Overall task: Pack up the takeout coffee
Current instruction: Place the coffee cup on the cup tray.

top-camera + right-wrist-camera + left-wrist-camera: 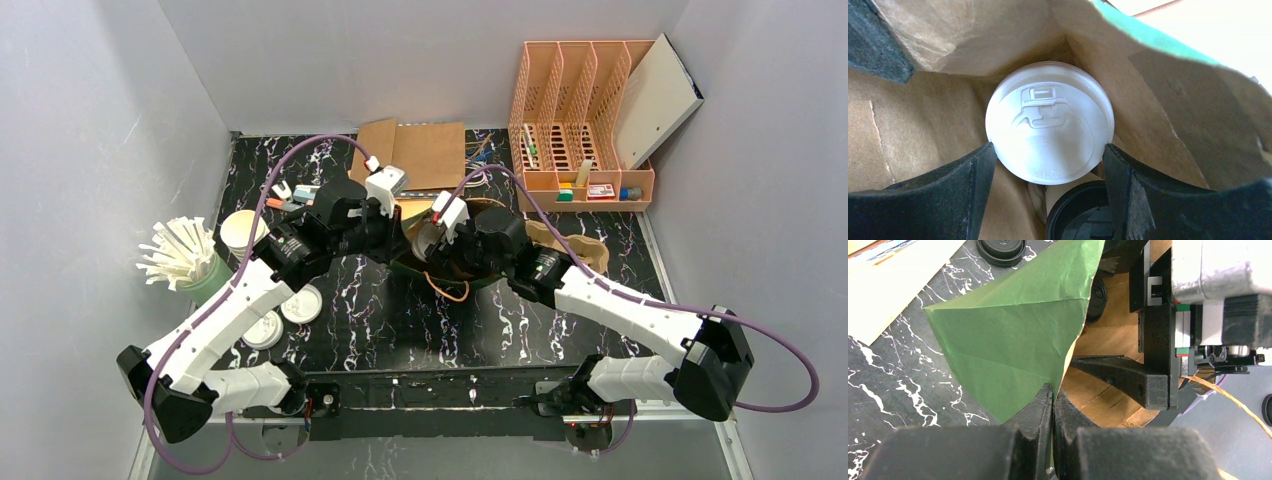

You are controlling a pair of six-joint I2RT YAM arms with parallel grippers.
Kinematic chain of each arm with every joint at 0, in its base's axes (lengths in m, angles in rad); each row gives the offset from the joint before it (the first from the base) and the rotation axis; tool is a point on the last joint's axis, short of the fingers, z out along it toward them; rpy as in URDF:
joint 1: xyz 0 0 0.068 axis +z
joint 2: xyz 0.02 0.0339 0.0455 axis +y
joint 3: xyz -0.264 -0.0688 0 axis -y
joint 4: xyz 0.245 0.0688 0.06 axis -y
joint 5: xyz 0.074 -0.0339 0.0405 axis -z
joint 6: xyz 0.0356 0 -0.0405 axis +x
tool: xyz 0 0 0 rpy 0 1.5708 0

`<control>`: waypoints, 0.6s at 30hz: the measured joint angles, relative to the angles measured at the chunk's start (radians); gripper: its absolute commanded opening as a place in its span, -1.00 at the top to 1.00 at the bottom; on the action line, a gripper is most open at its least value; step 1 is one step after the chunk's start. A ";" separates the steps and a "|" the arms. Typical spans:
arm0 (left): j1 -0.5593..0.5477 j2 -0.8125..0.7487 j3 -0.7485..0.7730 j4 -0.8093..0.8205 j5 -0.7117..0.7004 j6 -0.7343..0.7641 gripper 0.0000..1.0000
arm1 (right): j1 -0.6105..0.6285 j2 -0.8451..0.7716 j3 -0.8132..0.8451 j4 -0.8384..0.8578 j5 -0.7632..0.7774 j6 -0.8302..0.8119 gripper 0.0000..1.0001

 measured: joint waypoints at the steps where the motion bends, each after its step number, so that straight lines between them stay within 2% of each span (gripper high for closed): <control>1: 0.000 -0.003 -0.001 -0.003 -0.003 0.000 1.00 | -0.002 0.000 0.000 0.000 -0.011 0.005 0.18; 7: 0.000 -0.022 -0.012 -0.018 -0.013 -0.001 1.00 | -0.004 0.004 0.003 -0.018 -0.046 0.010 0.29; 18: 0.000 -0.037 -0.053 -0.033 -0.033 -0.023 1.00 | -0.005 0.086 0.169 -0.318 -0.101 -0.010 0.34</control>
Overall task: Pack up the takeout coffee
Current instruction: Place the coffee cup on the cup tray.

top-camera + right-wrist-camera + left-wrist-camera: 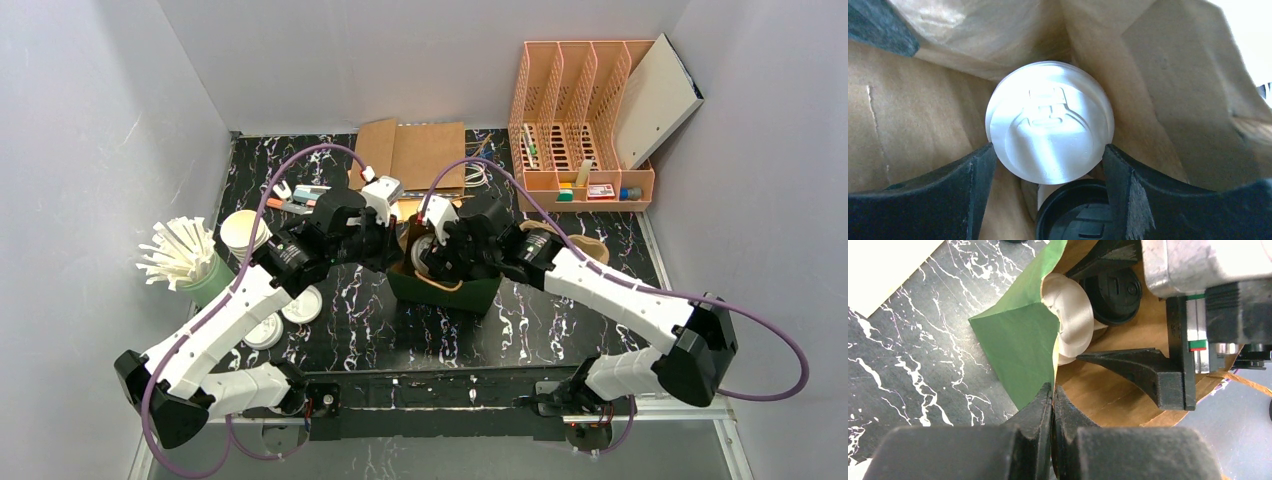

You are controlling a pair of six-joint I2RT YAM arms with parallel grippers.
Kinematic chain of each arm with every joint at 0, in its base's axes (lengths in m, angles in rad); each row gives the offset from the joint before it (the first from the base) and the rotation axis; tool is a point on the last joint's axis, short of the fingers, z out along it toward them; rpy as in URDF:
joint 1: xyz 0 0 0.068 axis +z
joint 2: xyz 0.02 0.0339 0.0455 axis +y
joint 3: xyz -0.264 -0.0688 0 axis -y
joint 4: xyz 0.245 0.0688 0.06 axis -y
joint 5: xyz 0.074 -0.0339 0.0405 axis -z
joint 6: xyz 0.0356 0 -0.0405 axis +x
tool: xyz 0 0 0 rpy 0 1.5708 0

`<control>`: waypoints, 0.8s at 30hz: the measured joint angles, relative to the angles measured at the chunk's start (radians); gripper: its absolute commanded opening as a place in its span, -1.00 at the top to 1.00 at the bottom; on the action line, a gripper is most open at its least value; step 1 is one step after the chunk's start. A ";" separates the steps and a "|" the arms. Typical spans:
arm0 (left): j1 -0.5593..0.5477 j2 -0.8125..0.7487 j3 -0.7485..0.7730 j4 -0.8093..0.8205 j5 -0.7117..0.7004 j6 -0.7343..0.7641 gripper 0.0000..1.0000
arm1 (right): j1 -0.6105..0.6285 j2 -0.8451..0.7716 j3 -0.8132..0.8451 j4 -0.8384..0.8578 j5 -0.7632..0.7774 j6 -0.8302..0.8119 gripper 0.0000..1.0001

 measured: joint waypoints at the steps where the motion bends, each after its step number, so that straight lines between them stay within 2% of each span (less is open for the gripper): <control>1: 0.000 -0.001 -0.007 0.002 0.000 -0.001 1.00 | 0.000 0.009 0.018 -0.021 -0.003 0.000 0.36; 13: 0.000 -0.002 -0.020 0.022 -0.029 -0.026 1.00 | 0.028 0.105 0.116 -0.188 -0.015 -0.027 0.38; 24: -0.002 -0.002 -0.006 -0.007 -0.149 -0.076 1.00 | 0.042 0.163 0.143 -0.212 -0.006 -0.058 0.41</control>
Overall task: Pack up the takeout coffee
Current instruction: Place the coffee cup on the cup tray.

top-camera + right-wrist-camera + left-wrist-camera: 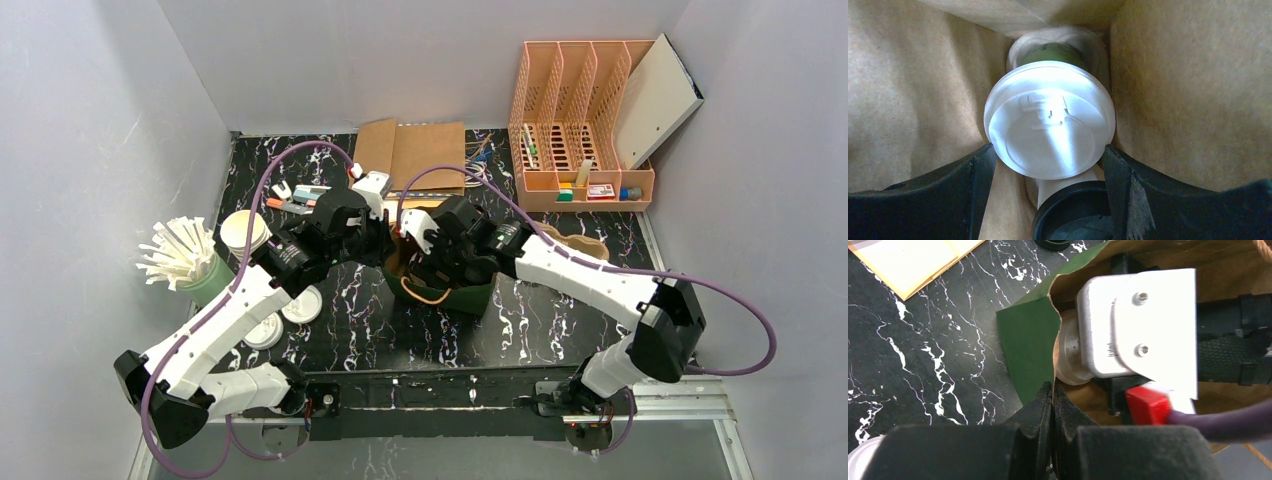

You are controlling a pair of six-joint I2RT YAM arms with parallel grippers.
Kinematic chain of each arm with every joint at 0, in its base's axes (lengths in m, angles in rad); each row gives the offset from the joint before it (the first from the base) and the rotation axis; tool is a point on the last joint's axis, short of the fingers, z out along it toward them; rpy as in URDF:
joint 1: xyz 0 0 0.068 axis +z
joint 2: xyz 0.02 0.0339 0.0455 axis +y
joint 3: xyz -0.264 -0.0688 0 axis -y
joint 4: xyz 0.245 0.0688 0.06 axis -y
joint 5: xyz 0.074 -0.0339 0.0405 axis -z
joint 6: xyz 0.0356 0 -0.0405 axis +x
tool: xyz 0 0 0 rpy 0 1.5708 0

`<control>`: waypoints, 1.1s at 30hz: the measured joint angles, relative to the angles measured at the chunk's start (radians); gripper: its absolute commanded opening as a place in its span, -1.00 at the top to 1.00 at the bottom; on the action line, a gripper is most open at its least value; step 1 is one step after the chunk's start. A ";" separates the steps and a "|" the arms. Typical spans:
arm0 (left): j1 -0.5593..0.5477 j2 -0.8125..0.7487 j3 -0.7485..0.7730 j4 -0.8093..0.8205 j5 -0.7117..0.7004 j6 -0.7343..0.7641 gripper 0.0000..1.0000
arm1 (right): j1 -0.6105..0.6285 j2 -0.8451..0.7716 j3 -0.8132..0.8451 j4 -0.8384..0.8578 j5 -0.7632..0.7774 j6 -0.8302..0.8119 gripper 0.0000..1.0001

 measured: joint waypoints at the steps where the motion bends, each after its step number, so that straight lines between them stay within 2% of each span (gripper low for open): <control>1: 0.000 0.000 0.000 -0.002 -0.006 -0.003 1.00 | 0.001 0.014 0.010 -0.005 0.003 -0.002 0.41; 19: 0.000 0.008 0.019 -0.034 -0.047 -0.035 1.00 | 0.022 0.076 0.066 -0.054 0.082 -0.017 0.41; 22: 0.000 0.008 0.019 -0.034 -0.044 -0.034 1.00 | 0.026 0.077 0.081 -0.062 0.097 -0.017 0.29; 27: 0.002 0.010 0.019 -0.032 -0.041 -0.034 1.00 | 0.028 0.089 0.123 -0.100 0.113 -0.017 0.21; 30: 0.003 0.014 0.019 -0.029 -0.038 -0.034 1.00 | 0.028 0.089 0.123 -0.100 0.114 -0.016 -0.02; 33: 0.004 0.016 0.019 -0.025 -0.034 -0.031 1.00 | 0.028 0.089 0.123 -0.100 0.113 -0.017 -0.10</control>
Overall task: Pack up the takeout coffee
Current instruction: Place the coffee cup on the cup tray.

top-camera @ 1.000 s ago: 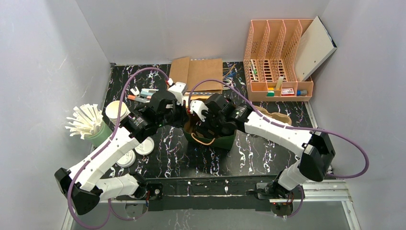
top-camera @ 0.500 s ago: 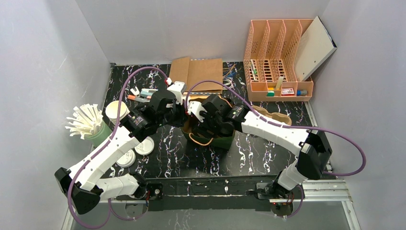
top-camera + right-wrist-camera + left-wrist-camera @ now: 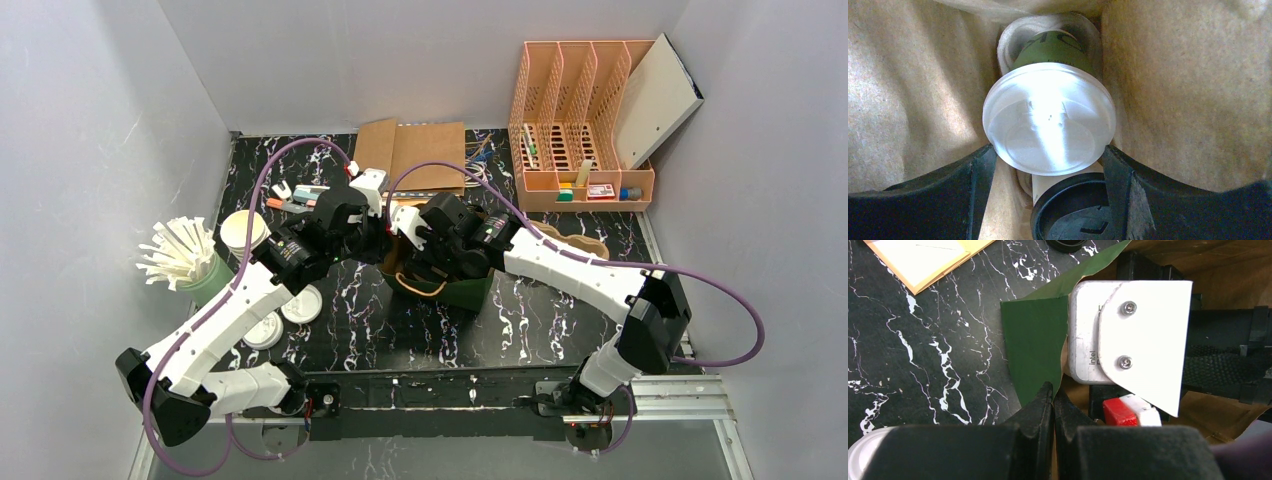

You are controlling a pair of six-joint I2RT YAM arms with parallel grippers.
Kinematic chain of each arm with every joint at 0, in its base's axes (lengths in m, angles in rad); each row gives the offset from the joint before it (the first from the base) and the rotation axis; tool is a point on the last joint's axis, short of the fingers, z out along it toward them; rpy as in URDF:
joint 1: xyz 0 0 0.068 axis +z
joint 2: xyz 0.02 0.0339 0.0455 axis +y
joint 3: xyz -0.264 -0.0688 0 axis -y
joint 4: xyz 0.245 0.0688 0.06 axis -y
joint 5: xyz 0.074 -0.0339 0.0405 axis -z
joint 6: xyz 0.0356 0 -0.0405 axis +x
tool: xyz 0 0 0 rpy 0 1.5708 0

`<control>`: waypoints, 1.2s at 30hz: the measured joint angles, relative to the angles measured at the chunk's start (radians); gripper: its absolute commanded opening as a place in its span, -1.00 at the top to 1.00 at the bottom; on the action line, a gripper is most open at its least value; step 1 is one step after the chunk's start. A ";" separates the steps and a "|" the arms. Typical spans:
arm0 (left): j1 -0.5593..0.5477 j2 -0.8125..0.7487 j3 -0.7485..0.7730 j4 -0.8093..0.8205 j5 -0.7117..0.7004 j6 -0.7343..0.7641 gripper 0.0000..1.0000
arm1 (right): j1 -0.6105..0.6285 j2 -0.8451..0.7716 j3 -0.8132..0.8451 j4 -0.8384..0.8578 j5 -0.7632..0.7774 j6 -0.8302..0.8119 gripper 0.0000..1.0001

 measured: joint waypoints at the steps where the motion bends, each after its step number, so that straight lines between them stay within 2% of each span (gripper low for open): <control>1: 0.000 0.000 0.000 0.000 0.001 0.001 1.00 | 0.000 0.000 0.000 0.000 0.000 0.000 -0.13; 12: 0.002 0.000 0.000 0.002 0.004 0.002 1.00 | 0.000 0.000 0.000 0.001 -0.001 0.000 -0.36; 19: 0.003 0.000 0.000 0.002 0.015 0.008 1.00 | 0.000 0.000 0.000 0.002 -0.001 0.000 -0.63; 20: 0.003 0.000 0.000 0.002 0.016 0.008 1.00 | 0.000 -0.001 0.000 0.002 -0.001 0.000 -0.75; 25: 0.003 0.000 0.000 0.002 0.018 0.008 1.00 | 0.000 -0.003 0.000 0.012 0.003 0.000 -0.96; 36: 0.003 0.002 0.000 0.010 0.044 0.009 1.00 | -0.004 -0.029 0.001 0.068 0.018 0.012 -0.90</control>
